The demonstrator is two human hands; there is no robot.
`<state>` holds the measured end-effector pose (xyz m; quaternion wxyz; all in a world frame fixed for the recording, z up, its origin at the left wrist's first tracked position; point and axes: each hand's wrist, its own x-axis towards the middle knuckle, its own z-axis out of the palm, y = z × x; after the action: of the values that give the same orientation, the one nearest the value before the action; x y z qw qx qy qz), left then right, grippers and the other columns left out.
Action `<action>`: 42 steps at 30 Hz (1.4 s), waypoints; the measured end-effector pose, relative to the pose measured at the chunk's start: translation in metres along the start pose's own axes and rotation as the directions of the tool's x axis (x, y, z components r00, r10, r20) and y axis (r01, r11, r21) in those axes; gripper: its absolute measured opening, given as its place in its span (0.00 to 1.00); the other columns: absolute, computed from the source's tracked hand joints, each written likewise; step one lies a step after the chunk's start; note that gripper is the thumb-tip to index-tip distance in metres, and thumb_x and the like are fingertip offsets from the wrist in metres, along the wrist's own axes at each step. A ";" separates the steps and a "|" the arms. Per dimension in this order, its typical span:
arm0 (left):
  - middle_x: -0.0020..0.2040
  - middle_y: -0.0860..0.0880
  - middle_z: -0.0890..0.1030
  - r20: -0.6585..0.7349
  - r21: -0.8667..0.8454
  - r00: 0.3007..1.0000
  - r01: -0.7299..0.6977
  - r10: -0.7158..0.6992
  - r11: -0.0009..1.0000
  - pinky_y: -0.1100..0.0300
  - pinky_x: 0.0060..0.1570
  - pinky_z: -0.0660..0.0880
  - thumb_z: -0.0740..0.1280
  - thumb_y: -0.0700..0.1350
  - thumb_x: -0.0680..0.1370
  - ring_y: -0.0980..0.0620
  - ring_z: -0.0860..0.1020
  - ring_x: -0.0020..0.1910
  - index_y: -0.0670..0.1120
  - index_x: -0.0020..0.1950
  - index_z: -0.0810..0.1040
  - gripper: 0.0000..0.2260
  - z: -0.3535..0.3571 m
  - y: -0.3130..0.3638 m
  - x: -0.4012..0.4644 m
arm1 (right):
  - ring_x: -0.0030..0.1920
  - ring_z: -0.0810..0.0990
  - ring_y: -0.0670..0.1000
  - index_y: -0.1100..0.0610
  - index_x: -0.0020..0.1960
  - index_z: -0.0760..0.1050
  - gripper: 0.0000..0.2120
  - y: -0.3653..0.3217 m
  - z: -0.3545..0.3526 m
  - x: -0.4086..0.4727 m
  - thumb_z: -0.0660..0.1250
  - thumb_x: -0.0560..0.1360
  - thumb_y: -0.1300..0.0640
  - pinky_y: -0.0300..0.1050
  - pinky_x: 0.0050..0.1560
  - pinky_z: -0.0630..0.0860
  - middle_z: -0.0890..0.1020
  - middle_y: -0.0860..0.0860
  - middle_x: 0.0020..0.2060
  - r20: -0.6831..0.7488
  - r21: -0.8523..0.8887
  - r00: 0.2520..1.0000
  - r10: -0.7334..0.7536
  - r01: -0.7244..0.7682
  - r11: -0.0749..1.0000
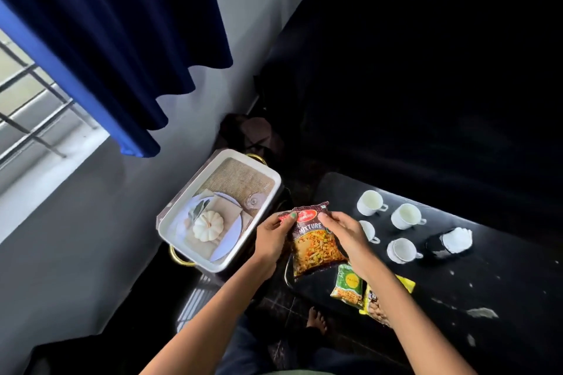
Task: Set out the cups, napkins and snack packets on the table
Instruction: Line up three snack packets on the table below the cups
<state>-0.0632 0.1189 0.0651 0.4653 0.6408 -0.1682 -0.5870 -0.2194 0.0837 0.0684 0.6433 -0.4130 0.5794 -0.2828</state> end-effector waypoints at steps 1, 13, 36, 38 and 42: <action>0.43 0.43 0.85 0.021 0.001 1.000 -0.002 0.002 1.000 0.59 0.36 0.80 0.69 0.46 0.76 0.50 0.84 0.39 0.44 0.49 0.82 0.07 0.004 0.002 -0.002 | 0.46 0.84 0.51 0.55 0.49 0.80 0.10 0.000 -0.002 -0.001 0.70 0.72 0.50 0.46 0.47 0.79 0.85 0.52 0.43 -0.015 0.010 1.000 -0.015 0.016 1.000; 0.46 0.51 0.85 0.161 0.055 0.987 -0.021 0.011 0.998 0.63 0.39 0.77 0.65 0.48 0.78 0.55 0.82 0.44 0.50 0.53 0.83 0.08 0.029 0.005 -0.013 | 0.42 0.86 0.52 0.54 0.47 0.79 0.09 0.013 -0.034 -0.009 0.74 0.69 0.59 0.46 0.37 0.80 0.86 0.53 0.42 -0.011 0.273 0.999 0.041 -0.036 0.961; 0.43 0.45 0.86 0.341 0.158 0.940 -0.034 -0.022 0.987 0.60 0.39 0.80 0.73 0.47 0.69 0.49 0.85 0.41 0.43 0.46 0.82 0.09 0.047 -0.009 -0.009 | 0.53 0.83 0.55 0.53 0.55 0.78 0.28 0.017 -0.062 -0.009 0.80 0.59 0.46 0.54 0.55 0.79 0.85 0.54 0.51 0.091 0.353 0.996 -0.017 -0.016 0.935; 0.44 0.45 0.86 0.325 0.154 0.945 -0.028 -0.024 0.988 0.59 0.39 0.80 0.71 0.46 0.73 0.49 0.85 0.41 0.43 0.48 0.82 0.08 0.048 -0.010 -0.009 | 0.55 0.82 0.55 0.52 0.57 0.77 0.30 0.024 -0.065 -0.012 0.80 0.58 0.46 0.55 0.58 0.77 0.84 0.54 0.53 0.143 0.317 0.990 0.020 -0.065 0.946; 0.47 0.43 0.86 0.330 0.209 0.942 -0.014 -0.057 0.978 0.57 0.43 0.81 0.70 0.46 0.75 0.47 0.84 0.44 0.42 0.50 0.82 0.08 0.056 -0.018 -0.007 | 0.52 0.83 0.56 0.55 0.56 0.78 0.27 0.041 -0.069 -0.018 0.80 0.59 0.52 0.56 0.57 0.78 0.85 0.55 0.49 0.041 0.276 0.998 0.040 -0.050 0.960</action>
<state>-0.1216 0.1114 0.0617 0.3539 0.5788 -0.2982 -0.6714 -0.2942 0.1051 0.0431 0.7110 -0.3103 0.5321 -0.3392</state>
